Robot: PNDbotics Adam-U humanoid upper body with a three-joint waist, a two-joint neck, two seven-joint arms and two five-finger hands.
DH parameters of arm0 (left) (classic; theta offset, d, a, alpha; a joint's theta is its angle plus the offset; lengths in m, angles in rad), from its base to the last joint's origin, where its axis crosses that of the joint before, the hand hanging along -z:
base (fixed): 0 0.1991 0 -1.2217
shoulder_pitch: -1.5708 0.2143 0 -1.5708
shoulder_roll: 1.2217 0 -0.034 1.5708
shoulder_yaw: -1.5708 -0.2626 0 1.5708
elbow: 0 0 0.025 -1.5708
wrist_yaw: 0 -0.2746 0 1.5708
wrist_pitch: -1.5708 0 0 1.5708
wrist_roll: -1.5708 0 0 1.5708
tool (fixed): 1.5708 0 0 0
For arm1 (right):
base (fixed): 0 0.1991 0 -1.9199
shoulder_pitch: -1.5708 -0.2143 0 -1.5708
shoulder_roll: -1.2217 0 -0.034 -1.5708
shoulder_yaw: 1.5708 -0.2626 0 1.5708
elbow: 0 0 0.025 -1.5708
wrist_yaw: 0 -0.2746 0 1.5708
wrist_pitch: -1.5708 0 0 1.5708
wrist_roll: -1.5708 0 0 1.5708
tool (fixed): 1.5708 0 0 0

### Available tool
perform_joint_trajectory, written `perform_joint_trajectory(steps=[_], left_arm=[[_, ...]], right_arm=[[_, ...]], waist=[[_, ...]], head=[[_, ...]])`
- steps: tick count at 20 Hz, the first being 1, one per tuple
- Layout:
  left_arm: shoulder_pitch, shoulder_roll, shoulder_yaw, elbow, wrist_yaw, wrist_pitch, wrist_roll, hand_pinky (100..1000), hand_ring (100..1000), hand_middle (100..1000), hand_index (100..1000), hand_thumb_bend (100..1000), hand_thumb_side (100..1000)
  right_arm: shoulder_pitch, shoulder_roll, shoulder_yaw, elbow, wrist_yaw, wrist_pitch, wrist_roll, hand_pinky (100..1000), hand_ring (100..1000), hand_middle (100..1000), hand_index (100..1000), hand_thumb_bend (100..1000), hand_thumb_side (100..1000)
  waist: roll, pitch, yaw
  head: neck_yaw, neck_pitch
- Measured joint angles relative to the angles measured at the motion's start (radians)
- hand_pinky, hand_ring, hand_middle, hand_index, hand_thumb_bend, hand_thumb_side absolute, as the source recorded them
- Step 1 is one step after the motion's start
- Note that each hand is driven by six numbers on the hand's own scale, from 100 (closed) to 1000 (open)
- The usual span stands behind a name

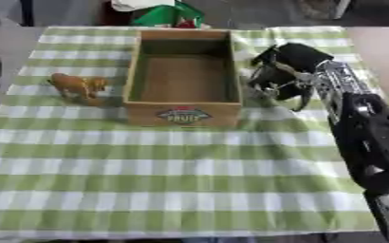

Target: Pick up objects on the table and place them in the box.

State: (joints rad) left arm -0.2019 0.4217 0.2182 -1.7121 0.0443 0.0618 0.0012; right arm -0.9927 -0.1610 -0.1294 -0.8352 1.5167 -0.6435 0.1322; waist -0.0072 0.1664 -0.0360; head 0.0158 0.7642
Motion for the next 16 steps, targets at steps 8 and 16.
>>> perform_joint_trajectory(steps=[8, 16], left_arm=[[0.000, 0.000, -0.002, 0.000, 0.000, 0.000, 0.000, 669, 677, 634, 748, 373, 458], [-0.001, 0.000, -0.008, 0.000, 0.002, 0.000, -0.004, 669, 677, 634, 748, 373, 457]], right_arm=[[-0.054, 0.020, -0.004, -0.031, -0.005, -0.011, -0.004, 524, 174, 534, 846, 100, 176], [-0.130, 0.106, 0.006, -0.046, -0.004, -0.035, -0.008, 528, 173, 529, 846, 100, 172]], waist=[[0.000, -0.004, 0.004], [0.000, -0.009, 0.013]], head=[[-0.002, 0.000], [-0.009, 0.000]])
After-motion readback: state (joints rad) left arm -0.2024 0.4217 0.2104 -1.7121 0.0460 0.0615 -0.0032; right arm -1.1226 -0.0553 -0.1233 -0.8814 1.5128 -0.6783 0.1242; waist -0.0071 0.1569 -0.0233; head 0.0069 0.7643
